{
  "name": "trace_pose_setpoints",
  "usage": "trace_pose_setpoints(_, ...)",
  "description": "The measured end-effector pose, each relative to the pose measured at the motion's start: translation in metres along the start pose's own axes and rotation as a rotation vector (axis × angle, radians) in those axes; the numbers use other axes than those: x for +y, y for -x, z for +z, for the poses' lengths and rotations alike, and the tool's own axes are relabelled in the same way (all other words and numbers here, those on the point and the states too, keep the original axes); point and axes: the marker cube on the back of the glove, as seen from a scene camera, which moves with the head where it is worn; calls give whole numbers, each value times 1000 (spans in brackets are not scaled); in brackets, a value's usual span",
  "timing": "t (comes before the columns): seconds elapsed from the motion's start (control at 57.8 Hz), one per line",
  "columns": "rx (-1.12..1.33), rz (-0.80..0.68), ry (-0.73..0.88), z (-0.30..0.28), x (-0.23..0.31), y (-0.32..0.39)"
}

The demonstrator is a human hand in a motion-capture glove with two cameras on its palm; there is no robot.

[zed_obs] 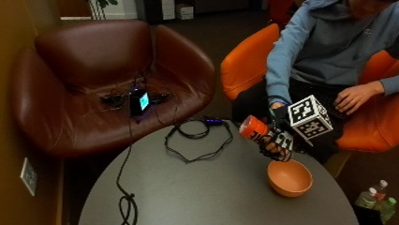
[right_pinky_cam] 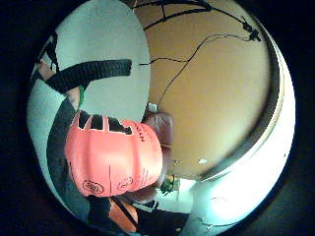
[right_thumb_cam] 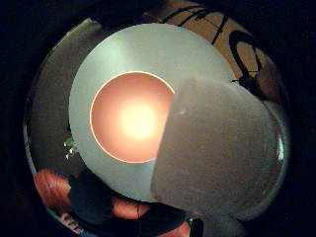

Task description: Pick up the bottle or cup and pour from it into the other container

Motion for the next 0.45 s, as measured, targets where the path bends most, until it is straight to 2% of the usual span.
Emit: trace_pose_setpoints(0.45, -93, 21, -12, 7, 12, -2)
